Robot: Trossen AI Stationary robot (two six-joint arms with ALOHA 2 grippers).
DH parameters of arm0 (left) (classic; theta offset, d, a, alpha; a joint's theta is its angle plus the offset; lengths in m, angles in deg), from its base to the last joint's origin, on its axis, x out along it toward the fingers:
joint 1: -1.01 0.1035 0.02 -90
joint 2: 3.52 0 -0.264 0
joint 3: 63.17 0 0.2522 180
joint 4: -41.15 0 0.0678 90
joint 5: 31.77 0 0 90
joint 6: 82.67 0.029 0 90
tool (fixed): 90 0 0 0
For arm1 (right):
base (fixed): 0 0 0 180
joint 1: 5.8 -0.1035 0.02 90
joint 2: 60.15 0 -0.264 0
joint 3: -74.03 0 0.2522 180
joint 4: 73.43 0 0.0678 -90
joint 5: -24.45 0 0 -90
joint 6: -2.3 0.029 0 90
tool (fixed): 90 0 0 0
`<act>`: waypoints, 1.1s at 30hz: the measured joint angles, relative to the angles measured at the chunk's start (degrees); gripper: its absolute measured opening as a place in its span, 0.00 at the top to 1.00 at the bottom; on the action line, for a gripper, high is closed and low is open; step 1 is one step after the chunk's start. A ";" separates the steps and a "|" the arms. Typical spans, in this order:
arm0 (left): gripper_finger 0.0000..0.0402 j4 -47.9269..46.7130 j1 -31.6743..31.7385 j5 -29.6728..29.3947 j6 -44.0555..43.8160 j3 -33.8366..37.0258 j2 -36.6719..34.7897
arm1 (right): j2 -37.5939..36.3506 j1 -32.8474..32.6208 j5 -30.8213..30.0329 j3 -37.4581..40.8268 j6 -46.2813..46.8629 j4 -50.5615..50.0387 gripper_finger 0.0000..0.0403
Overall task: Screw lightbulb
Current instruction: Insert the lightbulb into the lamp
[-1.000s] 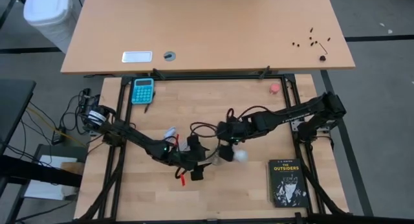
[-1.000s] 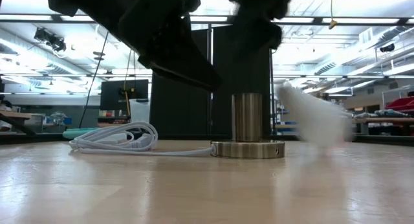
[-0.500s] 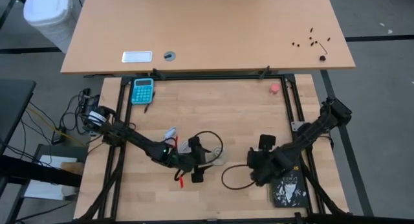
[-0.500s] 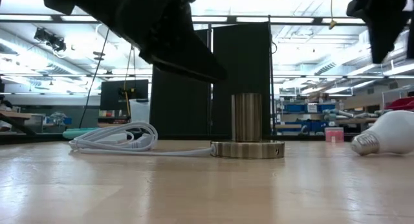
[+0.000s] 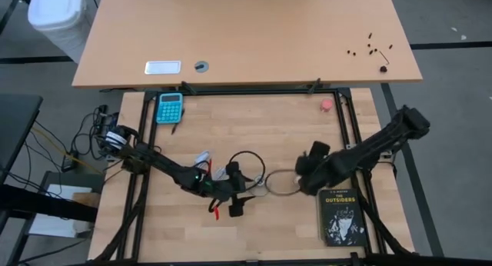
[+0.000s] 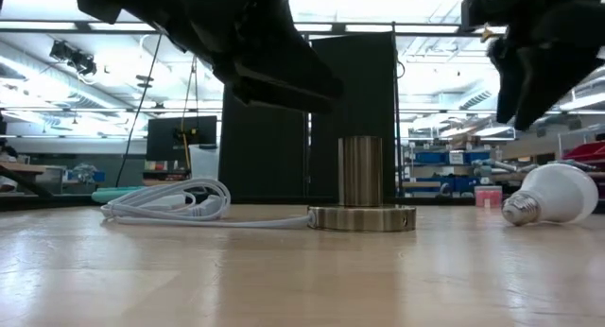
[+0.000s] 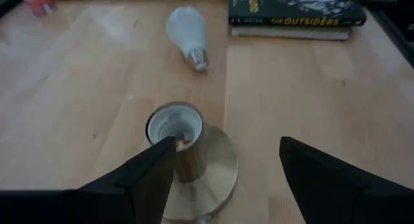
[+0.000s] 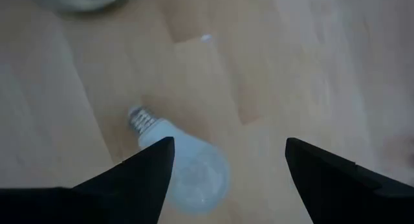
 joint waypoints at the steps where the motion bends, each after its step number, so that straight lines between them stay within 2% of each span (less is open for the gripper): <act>1: 0.30 -0.32 -0.03 0.02 -0.14 0.00 0.00 | -2.55 0.83 0.45 1.92 2.06 1.31 0.24; 3: 0.30 -0.21 -0.07 0.02 -0.18 0.00 0.00 | -6.95 1.86 2.58 5.83 3.41 4.47 0.24; 6: 0.30 -0.44 -0.07 0.02 -0.03 -0.01 0.00 | -11.52 1.80 6.03 10.52 -0.75 9.06 0.24; 11: 0.30 -0.59 -0.07 0.01 0.89 0.00 0.00 | -16.26 1.61 7.55 14.00 -7.55 8.78 0.24; 15: 0.30 -1.41 -0.07 0.00 -0.46 0.00 0.00 | -17.46 3.41 13.75 16.29 -10.08 8.16 0.24; 19: 0.30 -2.98 -0.07 0.00 -3.66 0.00 0.00 | -15.96 3.16 19.16 18.88 -10.83 7.72 0.24; 30: 0.30 -3.20 -0.11 -1.49 -6.85 0.00 0.00 | -5.55 1.45 18.85 19.73 -12.92 20.87 0.24; 33: 0.30 -3.14 -0.20 -1.51 -8.41 0.00 0.00 | -2.49 1.00 19.32 19.47 -12.88 21.15 0.24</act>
